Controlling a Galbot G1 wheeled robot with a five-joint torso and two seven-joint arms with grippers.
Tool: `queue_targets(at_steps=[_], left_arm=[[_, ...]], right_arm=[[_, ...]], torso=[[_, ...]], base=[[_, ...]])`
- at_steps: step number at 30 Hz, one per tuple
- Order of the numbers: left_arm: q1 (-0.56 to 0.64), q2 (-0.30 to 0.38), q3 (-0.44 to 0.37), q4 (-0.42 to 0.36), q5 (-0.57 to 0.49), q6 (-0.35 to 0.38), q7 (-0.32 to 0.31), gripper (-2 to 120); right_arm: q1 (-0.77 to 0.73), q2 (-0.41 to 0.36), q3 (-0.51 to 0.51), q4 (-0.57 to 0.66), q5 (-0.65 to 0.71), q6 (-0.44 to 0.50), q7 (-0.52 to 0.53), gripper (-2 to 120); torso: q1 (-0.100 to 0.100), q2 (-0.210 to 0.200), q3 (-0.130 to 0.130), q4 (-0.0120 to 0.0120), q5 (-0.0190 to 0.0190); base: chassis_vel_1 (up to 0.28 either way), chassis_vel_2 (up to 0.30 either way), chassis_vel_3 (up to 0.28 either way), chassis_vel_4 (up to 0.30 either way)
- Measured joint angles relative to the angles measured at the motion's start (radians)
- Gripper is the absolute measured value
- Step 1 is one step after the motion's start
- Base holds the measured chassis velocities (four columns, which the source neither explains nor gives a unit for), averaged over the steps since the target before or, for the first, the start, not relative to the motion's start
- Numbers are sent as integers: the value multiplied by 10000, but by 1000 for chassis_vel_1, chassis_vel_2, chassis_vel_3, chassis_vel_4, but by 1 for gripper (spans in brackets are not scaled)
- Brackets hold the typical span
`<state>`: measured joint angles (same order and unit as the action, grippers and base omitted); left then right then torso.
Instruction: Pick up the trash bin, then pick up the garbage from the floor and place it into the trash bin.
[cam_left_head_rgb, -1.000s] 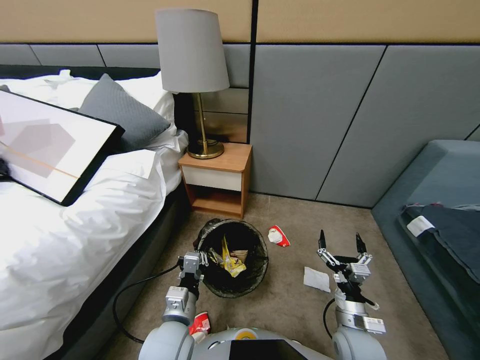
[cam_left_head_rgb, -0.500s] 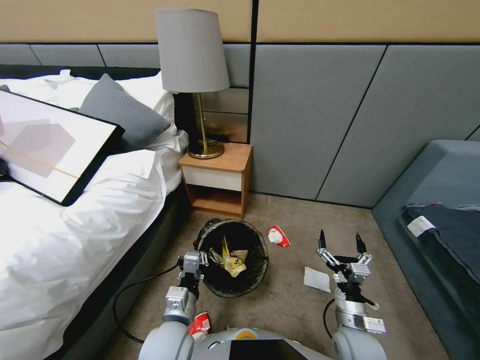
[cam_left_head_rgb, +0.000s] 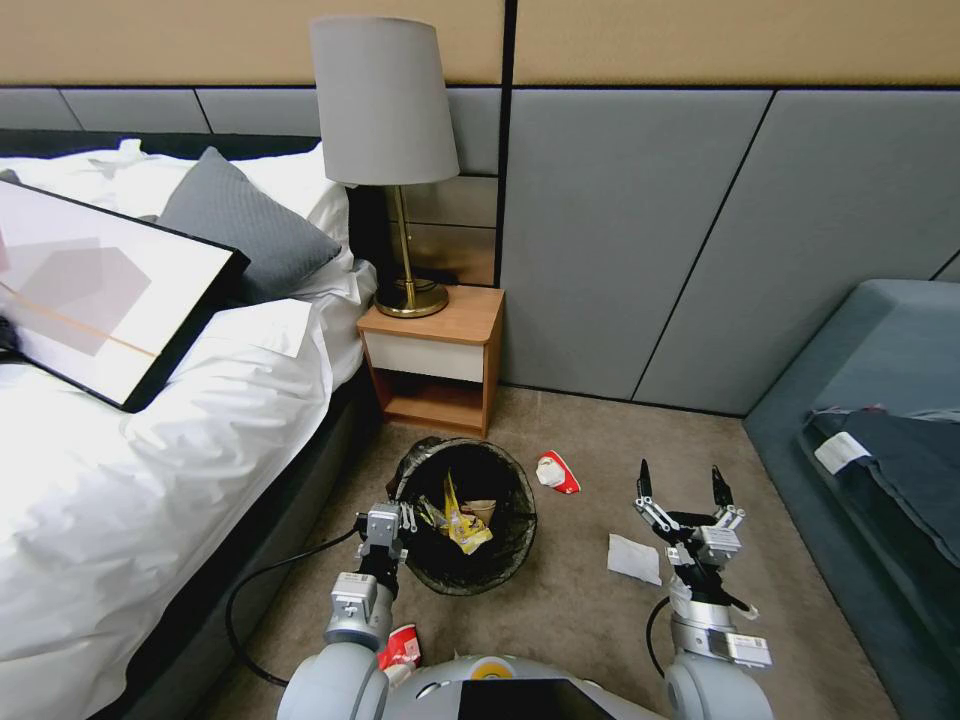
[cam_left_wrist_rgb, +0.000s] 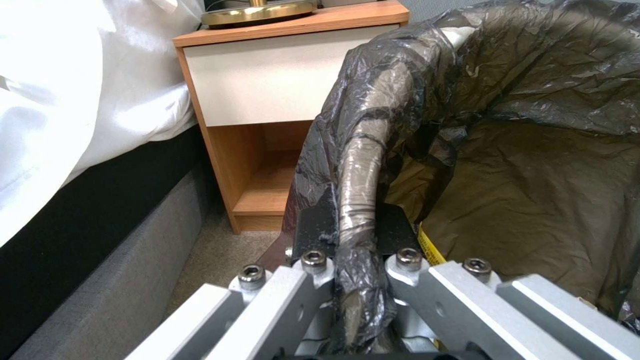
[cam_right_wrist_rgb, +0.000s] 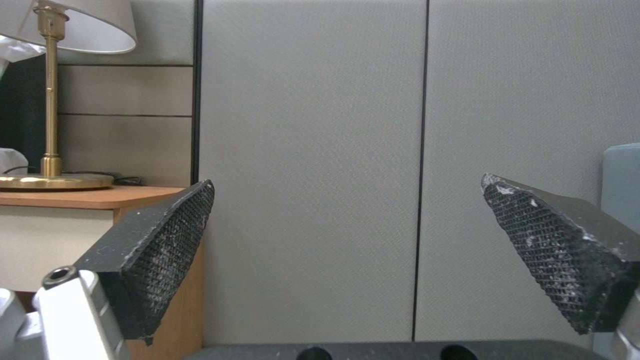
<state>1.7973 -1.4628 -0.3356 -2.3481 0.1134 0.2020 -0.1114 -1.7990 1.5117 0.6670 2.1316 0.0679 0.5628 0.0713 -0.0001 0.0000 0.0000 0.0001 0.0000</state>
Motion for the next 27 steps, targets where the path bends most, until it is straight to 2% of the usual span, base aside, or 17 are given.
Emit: queue_targets(at_steps=[2, 4, 7, 8, 11, 21, 27], left_arm=[[0, 0, 0, 0, 0, 0, 0, 1], [1, 0, 0, 0, 0, 0, 0, 1], [0, 0, 0, 0, 0, -1, 0, 1], [0, 0, 0, 0, 0, -1, 0, 1], [0, 0, 1, 0, 0, -1, 0, 1], [0, 0, 0, 0, 0, 0, 0, 1], [0, 1, 0, 0, 0, -1, 0, 1]], right_arm=[[151, -46, -26, -2, -31, -245, 61, 100], [369, -111, -62, -12, -90, -559, 144, 100], [1197, -343, -219, -92, -342, -1836, 482, 100], [1197, -343, -219, -92, -342, -1836, 482, 100], [1980, -536, -367, -272, -691, -2860, 679, 100], [2215, -616, -515, -447, -855, -3432, 695, 100], [2231, -763, -606, -611, -344, -4350, 794, 100]], torso=[[0, 0, 0, -6, -1], [0, 0, 0, -1, 0], [0, 0, 1, 1, 1], [0, 0, 1, 1, 1], [0, 0, 1, 5, 0], [1, 0, 1, -2, -1], [0, 0, 1, -1, 0]], base=[[0, 0, 0, 0], [0, 0, 0, 0], [0, 0, 0, 0], [0, 0, 0, 0], [0, 0, 0, 0], [0, 0, 0, 0], [0, 0, 0, 0]])
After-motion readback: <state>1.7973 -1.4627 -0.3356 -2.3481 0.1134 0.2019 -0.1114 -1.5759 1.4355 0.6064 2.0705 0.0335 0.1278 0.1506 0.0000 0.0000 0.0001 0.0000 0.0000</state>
